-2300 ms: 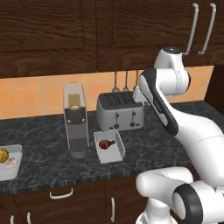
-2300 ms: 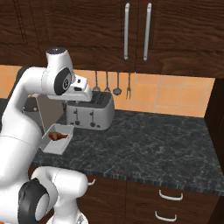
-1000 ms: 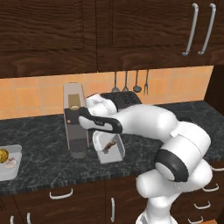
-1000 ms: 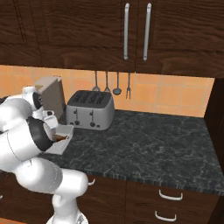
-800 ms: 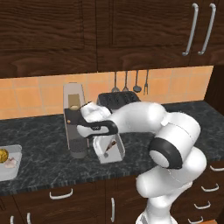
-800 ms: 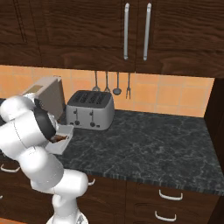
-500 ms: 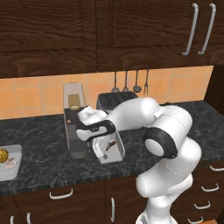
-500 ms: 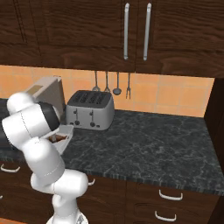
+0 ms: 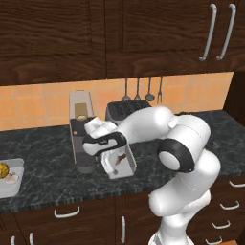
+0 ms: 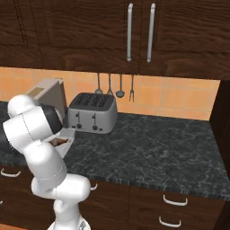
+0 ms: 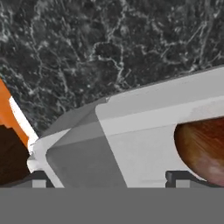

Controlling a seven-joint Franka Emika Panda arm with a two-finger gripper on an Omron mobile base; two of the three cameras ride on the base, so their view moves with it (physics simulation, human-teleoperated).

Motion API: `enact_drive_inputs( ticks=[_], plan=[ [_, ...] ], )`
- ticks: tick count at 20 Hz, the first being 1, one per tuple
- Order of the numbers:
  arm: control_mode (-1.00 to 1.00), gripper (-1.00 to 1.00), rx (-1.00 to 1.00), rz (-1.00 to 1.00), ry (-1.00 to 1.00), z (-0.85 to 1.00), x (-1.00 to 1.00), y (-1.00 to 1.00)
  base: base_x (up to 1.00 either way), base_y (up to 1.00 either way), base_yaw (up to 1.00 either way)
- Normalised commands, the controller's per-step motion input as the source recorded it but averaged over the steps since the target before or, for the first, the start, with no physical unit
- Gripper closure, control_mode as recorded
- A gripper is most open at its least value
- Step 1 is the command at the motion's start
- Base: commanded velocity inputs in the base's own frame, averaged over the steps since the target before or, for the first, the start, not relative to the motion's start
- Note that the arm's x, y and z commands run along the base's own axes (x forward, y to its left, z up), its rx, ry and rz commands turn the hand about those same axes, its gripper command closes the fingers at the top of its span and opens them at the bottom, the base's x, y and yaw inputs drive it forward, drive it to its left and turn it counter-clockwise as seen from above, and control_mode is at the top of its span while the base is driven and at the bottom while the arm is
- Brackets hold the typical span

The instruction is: Take the meat container that has the chicken drumstick and place it on the second highest rack of the freezer. Then take the vegetable container that has the garlic and squash and place it on the highest rack of the freezer.

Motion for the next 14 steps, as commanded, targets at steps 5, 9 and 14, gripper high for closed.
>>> enact_drive_inputs(
  ticks=[5, 9, 14],
  plan=[
    [-1.00, -1.00, 0.11, 0.09, -0.15, -0.19, -0.15, -0.17, 0.00, 0.00, 0.00],
    [-1.00, -1.00, 0.04, 0.10, -0.09, -0.18, 0.09, 0.00, 0.00, 0.00, 0.00],
    [-1.00, 1.00, 0.02, 0.08, -0.06, -0.40, 0.00, 0.00, 0.00, 0.00, 0.00]
  ],
)
